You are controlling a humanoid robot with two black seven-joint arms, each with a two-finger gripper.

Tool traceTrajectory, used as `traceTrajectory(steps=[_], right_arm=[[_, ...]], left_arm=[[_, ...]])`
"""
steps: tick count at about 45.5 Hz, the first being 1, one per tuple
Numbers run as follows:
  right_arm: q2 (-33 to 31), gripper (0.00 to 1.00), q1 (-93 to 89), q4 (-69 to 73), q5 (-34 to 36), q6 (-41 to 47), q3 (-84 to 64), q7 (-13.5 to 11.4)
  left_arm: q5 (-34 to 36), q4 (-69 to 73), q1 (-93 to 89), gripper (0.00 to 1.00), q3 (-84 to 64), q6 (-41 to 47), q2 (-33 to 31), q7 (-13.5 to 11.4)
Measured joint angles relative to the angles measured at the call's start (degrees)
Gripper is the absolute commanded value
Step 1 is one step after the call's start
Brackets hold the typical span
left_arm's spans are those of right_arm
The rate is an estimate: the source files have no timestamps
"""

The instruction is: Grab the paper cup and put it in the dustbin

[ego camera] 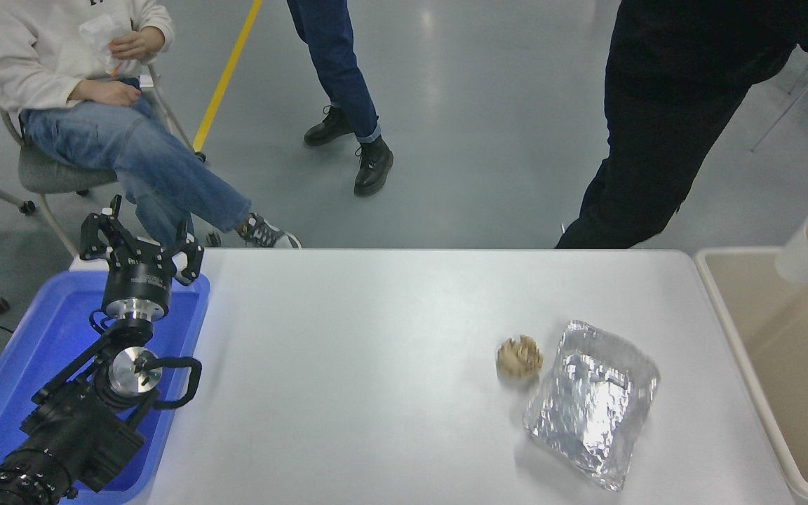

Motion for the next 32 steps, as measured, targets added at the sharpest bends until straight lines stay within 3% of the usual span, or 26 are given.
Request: traceTrajectory(steps=[13, 32], right_arm=[[5.25, 0.0, -28.63, -14.45, -0.83, -12.45, 19.35, 0.13], [15.47, 0.0, -49.46, -29.89, 0.37, -15.73, 42.11, 0.15]], left_arm=[[0.01, 0.0, -0.03, 0.99, 0.01, 0.0, 0.0, 0.0], [0.0, 0.02, -0.03, 0.99, -0.01, 0.0, 0.01, 0.0]])
